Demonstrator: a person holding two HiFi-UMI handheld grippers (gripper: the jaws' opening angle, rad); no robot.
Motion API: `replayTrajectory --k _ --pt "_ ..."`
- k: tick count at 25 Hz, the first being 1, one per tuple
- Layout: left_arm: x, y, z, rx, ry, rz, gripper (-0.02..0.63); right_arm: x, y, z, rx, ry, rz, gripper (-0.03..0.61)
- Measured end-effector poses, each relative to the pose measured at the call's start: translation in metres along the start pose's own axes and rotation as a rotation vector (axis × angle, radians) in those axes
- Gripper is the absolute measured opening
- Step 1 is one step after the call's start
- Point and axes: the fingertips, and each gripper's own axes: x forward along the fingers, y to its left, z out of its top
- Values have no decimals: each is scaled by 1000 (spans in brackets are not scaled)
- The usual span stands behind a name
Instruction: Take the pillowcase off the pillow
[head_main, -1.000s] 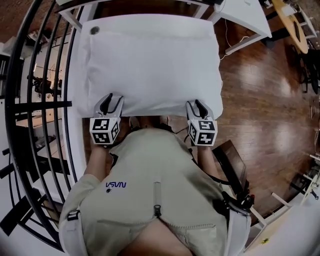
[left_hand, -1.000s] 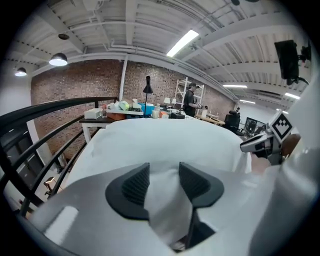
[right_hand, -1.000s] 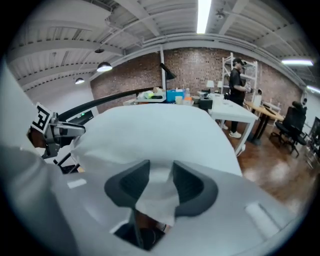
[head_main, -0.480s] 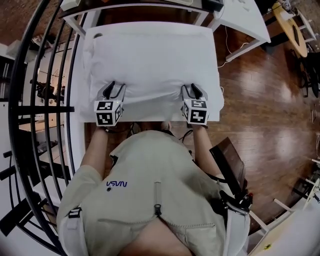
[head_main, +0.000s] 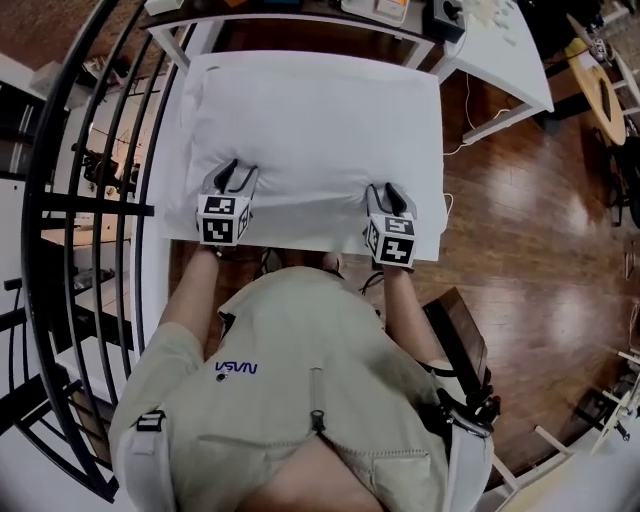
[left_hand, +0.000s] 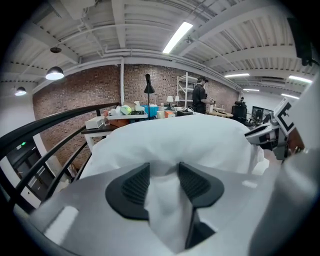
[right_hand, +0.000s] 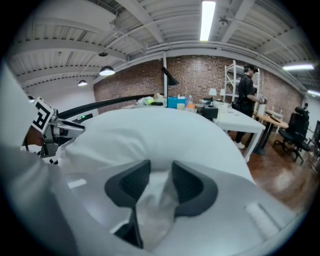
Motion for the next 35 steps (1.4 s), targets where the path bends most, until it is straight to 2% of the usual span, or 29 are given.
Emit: replayTrajectory --k 2,3,5,6,11,15,18,21,27,33,35 --pt "-10 0 5 8 -41 47 189 -3 -1 2 5 -11 14 150" --pt "-17 0 9 8 -68 78 165 -6 -2 3 7 -18 21 150" --pt "-33 0 17 -6 -118 138 76 -13 -3 8 10 -40 29 150" --pt "-41 0 20 -17 -136 160 57 -18 -2 11 12 -54 34 150" --pt "-78 5 19 -62 -172 256 8 -32 15 32 -15 -142 100 149" --pt "-102 8 15 -116 -183 334 6 -36 42 51 -85 -204 208 149" --pt "-120 6 16 -118 -208 368 6 -33 64 62 -144 -229 278 143" --pt "-136 14 14 -110 -245 370 6 -28 94 74 -187 -247 315 121" --pt "-150 62 -2 -141 -288 334 6 -24 168 92 -254 -273 346 108" --pt "-148 124 -34 -202 -245 252 7 -10 270 101 -343 -230 403 113" --pt "-142 137 -47 -207 -216 206 40 -5 305 97 -379 -206 421 115"
